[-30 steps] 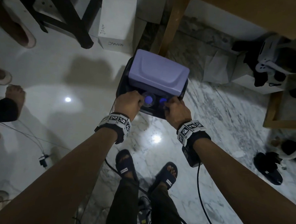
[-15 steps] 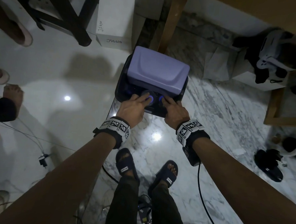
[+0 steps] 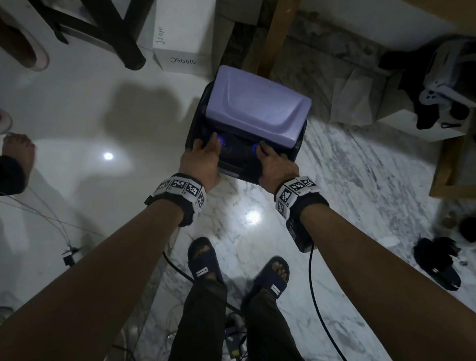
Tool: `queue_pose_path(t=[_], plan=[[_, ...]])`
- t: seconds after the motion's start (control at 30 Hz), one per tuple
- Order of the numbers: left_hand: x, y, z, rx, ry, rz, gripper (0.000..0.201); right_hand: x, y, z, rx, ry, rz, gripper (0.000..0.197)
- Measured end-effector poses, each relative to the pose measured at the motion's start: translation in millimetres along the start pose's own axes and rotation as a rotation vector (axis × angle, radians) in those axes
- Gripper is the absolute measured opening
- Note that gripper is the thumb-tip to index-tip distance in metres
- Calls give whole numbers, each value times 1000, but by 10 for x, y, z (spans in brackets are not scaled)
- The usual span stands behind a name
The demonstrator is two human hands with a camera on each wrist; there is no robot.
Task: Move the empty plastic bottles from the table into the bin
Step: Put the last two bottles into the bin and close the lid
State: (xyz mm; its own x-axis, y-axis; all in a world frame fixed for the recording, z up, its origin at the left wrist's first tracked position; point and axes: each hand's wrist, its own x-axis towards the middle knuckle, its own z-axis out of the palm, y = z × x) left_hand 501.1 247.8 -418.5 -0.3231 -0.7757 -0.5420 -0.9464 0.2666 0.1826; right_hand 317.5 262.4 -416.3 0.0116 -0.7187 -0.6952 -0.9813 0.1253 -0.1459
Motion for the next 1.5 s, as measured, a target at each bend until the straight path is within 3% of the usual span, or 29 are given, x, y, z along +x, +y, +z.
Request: queue_pose_path(t=[0.13, 0.33, 0.57, 0.73, 0.83, 1.0, 1.13, 1.27, 1.5], plan=[[-69, -85, -50, 2, -13, -16, 65, -38, -2, 5, 20, 31, -9, 71], [-133, -80, -87, -1, 89, 58, 58, -138, -19, 27, 133, 115, -27, 62], [-156, -123, -5, 71, 24, 11, 70, -131, -167, 128, 310, 125, 134, 55], [-179, -196, 52, 138, -8, -3, 76, -116, -239, 157, 542, 139, 113, 51], [-178, -219, 43, 160, -15, 5, 76, -90, -258, 160, 466, 87, 75, 55], [-122, -234, 81, 66, 10, -9, 69, -19, -279, 147, 114, 9, -50, 67], [-84, -252, 91, 58, -32, -6, 76, 78, -305, 138, -73, -8, -71, 71], [-53, -277, 89, 73, -53, -19, 80, 151, -368, 155, -68, -64, -73, 74], [-5, -315, 162, 221, -22, 2, 65, 219, -390, 234, -28, -109, -26, 72]])
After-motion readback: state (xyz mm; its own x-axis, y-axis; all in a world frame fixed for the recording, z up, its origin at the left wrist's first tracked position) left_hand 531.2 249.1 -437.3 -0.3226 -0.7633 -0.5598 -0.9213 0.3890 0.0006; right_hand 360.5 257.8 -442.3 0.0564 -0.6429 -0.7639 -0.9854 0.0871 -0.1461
